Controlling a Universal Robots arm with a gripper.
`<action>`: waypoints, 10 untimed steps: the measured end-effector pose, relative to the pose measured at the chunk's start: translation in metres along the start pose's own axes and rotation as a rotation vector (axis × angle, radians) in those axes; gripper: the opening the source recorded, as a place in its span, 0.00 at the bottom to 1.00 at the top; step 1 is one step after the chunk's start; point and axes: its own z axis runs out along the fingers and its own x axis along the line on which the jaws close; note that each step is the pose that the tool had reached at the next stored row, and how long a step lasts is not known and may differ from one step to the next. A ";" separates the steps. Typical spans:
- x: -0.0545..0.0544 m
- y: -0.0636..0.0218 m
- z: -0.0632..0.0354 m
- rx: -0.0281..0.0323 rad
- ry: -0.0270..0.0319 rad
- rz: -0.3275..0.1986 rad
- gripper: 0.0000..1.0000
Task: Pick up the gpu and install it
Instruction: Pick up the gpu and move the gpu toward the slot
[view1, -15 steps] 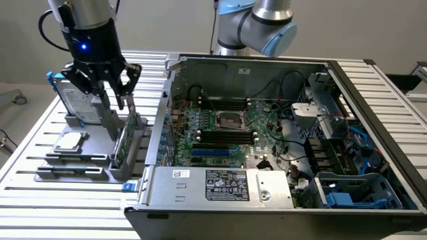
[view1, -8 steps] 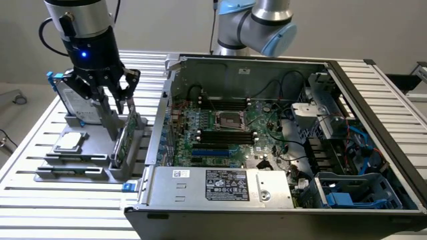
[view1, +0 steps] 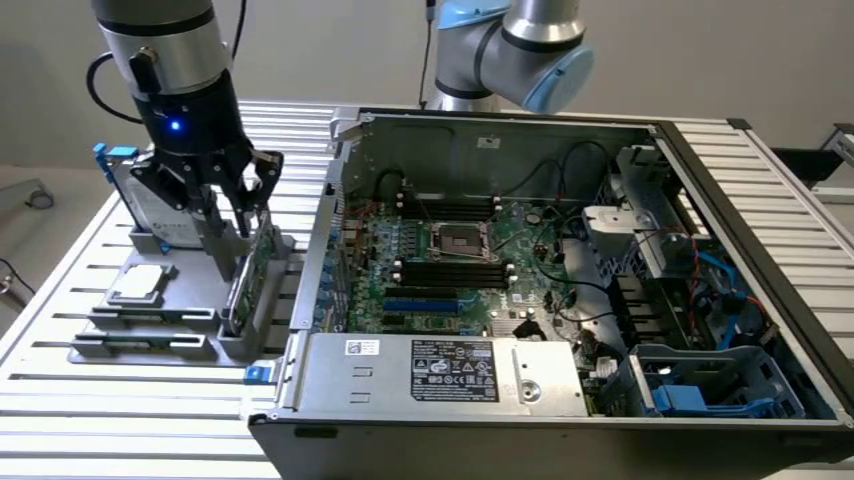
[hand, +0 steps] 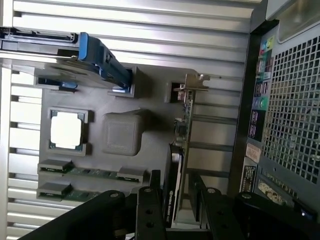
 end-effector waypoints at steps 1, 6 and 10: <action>0.000 0.0000 0.0017 -0.0001 0.0001 0.001 0.36; -0.001 -0.0001 0.0109 -0.0006 0.0000 0.016 0.36; -0.003 -0.0002 0.0180 -0.0013 0.0000 0.038 0.36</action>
